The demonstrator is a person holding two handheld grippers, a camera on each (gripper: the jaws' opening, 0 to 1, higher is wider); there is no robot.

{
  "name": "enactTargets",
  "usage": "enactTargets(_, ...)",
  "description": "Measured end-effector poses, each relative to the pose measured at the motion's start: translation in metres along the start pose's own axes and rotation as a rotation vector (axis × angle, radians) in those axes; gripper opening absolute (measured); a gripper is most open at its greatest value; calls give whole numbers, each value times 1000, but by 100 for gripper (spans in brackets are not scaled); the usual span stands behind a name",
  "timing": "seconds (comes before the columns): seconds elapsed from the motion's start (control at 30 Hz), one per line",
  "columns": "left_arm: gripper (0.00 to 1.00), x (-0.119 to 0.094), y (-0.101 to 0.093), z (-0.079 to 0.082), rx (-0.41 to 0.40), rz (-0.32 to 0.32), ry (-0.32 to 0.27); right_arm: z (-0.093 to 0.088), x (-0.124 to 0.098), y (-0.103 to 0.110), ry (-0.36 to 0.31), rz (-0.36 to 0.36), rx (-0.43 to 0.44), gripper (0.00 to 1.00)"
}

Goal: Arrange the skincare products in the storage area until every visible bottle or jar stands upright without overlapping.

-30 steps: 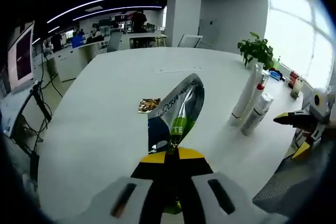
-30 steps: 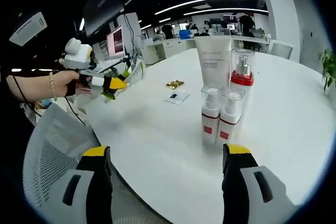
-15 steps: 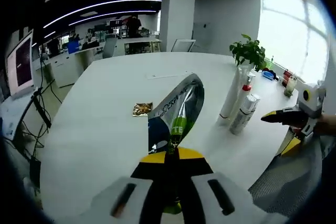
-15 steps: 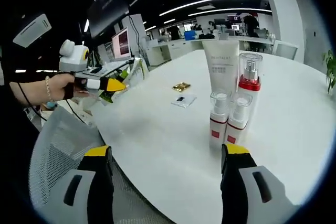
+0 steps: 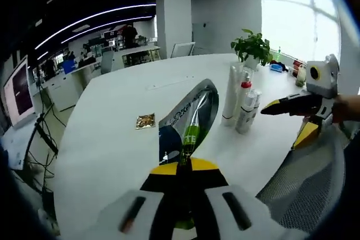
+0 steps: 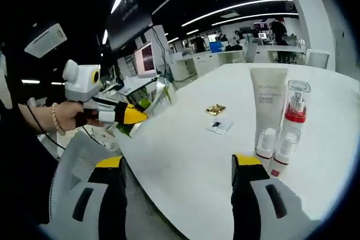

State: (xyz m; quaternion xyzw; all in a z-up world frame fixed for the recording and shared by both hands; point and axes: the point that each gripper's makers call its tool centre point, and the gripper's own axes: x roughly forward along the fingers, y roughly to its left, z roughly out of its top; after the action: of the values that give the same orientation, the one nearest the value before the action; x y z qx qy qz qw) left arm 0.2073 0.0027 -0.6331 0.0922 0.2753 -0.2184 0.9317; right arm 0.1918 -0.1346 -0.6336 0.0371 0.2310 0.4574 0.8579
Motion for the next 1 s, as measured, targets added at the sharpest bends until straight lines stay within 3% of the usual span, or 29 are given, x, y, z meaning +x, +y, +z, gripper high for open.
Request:
enactTargets(0.27, 0, -7, -20, 6, 140, -18, -10, 33, 19, 26, -116, 86, 115, 70)
enactTargets(0.37, 0, -9, -26, 9, 148, -26, -19, 46, 23, 30, -179, 111, 227, 67)
enactTargets(0.47, 0, -9, -31, 13, 147, -39, -38, 53, 25, 34, -209, 124, 271, 64)
enactTargets(0.7, 0, -9, -45, 22, 113, -72, -68, 74, 34, 39, -289, 152, 403, 46)
enactTargets(0.87, 0, -9, -47, 25, 109, -68, -76, 74, 39, 37, -305, 118, 466, 36)
enactTargets(1.0, 0, -11, -43, 27, 105, -56, -82, 71, 40, 34, -310, 101, 498, 18)
